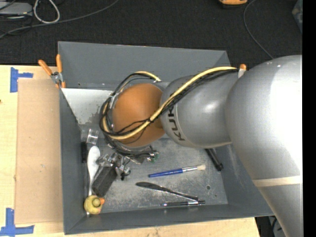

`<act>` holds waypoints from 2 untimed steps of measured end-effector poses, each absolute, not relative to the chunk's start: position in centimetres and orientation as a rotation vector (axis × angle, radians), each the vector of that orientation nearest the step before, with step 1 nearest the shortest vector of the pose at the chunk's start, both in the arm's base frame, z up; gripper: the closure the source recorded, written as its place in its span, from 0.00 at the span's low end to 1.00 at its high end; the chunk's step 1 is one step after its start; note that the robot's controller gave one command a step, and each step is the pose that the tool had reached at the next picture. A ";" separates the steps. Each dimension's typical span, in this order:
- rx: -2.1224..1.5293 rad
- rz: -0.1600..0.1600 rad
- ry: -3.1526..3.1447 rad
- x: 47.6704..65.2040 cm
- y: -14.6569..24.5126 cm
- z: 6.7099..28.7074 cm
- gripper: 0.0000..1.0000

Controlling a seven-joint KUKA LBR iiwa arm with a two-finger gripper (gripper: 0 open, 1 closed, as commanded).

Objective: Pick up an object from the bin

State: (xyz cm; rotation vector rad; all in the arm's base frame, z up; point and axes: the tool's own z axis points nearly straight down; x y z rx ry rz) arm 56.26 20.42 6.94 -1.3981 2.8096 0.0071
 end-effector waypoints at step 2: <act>-1.396 0.009 2.817 56.1 20.4 8.4 1.00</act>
Offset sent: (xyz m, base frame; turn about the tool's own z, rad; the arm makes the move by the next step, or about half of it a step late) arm 0.0000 -0.0002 0.0419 0.0008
